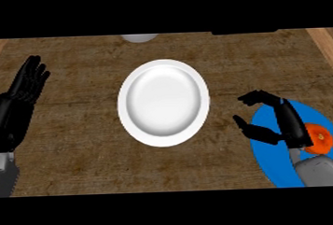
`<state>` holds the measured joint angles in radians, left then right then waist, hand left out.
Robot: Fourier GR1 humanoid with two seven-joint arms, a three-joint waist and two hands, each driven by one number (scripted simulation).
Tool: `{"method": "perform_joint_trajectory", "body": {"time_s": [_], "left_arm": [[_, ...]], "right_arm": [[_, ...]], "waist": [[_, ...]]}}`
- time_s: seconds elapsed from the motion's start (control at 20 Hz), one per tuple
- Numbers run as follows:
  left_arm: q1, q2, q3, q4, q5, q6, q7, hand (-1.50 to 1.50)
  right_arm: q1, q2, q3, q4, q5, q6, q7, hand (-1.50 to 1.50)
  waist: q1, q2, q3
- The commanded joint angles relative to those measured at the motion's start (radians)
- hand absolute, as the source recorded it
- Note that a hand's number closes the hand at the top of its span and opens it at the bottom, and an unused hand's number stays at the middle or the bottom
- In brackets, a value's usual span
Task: Pick the squash from the plate and place it in the plate
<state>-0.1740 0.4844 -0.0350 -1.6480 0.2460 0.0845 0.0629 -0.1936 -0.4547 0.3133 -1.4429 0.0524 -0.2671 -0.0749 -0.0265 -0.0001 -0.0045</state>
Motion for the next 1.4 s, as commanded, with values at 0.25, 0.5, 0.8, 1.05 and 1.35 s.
{"method": "perform_joint_trajectory", "body": {"time_s": [0.25,0.5,0.8,1.05,1.35], "left_arm": [[-0.050,-0.032,0.001,0.034,-0.035,-0.007,0.012,0.00],[-0.036,-0.026,0.021,0.025,-0.030,-0.034,0.012,0.00],[-0.029,-0.053,-0.014,-0.007,-0.058,-0.006,0.032,0.00],[-0.070,-0.024,0.001,-0.010,-0.047,-0.027,0.071,0.00],[-0.109,-0.035,0.011,0.023,-0.048,-0.040,0.074,0.00]], "right_arm": [[0.208,0.062,-0.152,-0.172,-0.096,-0.101,-0.243,-1.50],[0.253,-0.119,-0.174,-0.413,0.028,-0.100,0.040,-1.50],[0.243,-0.389,-0.211,-0.411,0.101,0.080,0.407,-1.50],[0.188,-0.564,-0.195,-0.450,0.045,0.322,0.681,-1.50],[0.106,-0.561,-0.101,-0.466,-0.067,0.513,0.907,-1.50]], "waist": [[0.009,-0.003,0.004],[0.006,-0.006,0.002],[0.011,-0.008,-0.001],[0.032,-0.004,-0.002],[0.044,0.002,0.003]]}}
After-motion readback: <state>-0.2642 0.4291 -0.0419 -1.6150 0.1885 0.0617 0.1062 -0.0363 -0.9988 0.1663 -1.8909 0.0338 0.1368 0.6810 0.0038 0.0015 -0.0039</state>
